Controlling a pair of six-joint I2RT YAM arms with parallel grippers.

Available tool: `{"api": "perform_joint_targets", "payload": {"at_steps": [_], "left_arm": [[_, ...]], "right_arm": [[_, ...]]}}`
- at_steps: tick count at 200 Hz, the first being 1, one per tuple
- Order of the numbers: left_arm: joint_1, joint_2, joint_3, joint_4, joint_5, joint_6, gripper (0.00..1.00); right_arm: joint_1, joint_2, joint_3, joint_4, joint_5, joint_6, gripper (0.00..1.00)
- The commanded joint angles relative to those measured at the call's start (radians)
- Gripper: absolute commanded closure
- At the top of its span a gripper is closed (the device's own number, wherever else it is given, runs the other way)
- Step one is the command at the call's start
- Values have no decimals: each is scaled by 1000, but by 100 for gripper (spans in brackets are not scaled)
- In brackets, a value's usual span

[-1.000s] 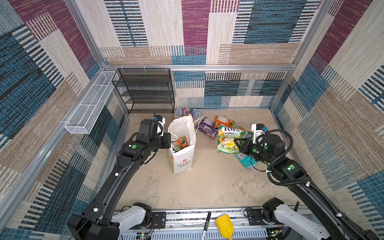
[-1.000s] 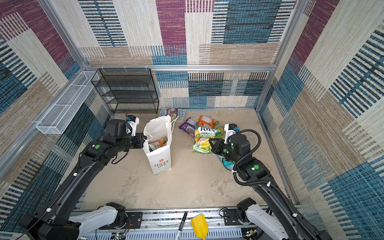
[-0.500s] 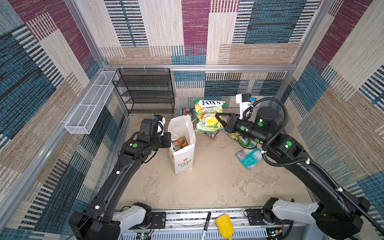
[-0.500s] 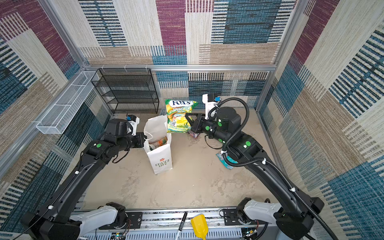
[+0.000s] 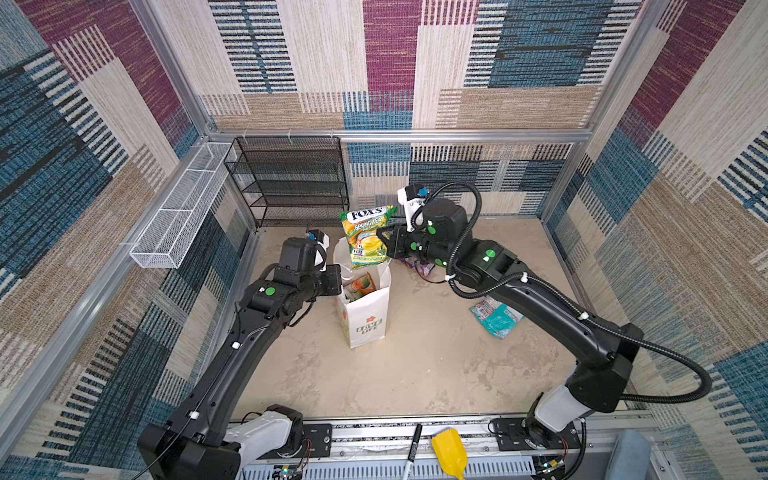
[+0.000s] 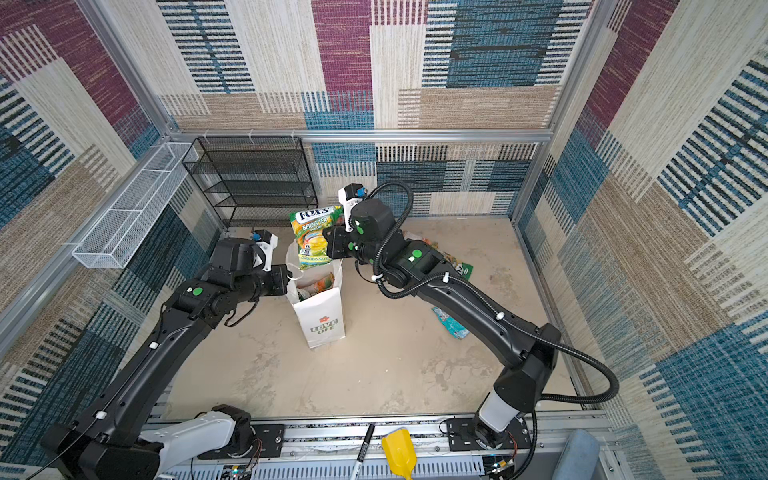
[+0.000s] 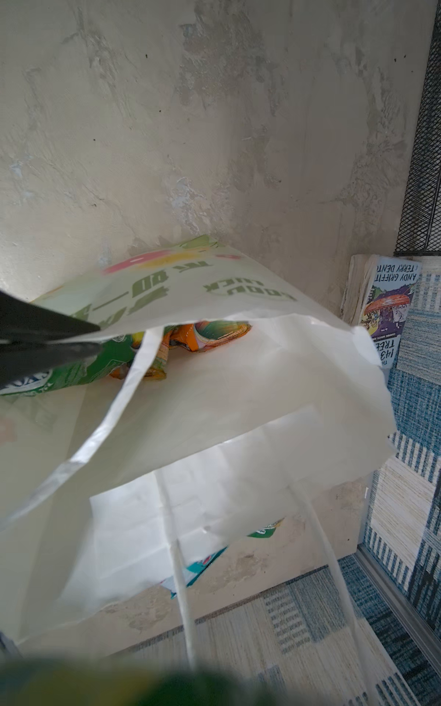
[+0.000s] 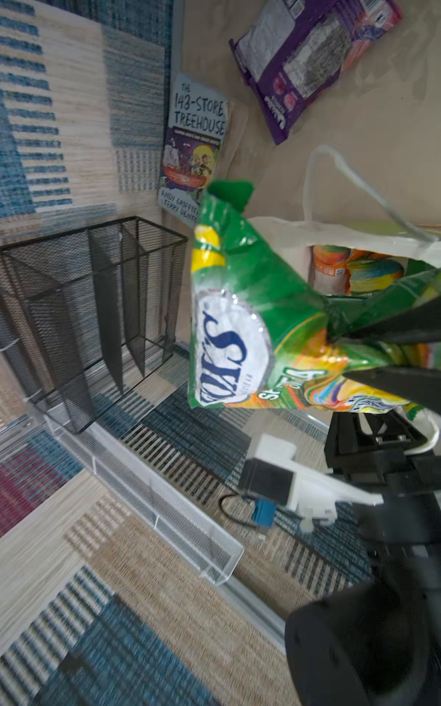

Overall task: Place the snacks into the paper bag
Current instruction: 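Carry the Fox's bag over the paper bag and open the right gripper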

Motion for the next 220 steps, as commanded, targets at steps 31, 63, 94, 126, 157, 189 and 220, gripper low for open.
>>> {"api": "perform_joint_targets", "payload": {"at_steps": [31,63,94,126,157,189,220], "left_arm": [[13,2,5,26,-65,-19,100],[22,-1,5,27,-54,-23,100],[26,0,2,33,-41,-25,100],[28,3,2,36,-32,-25,100],[27,-2,-1,41,-28,-23,100],[28,3,-1,39,-26,-23,100],[30,4,0,39,-28,-24,100]], "right_arm": [[51,83,8,-55,135,-36,100],[75,125,32,-95,182,-46,100],[110,181,91,-141,224,-55,100],[143,244,163,-184,242,-57,98],[160,278,205,-197,219,-55,83],[161,279,231,-195,197,-61,68],[162,236,226,-174,176,-86,51]]}}
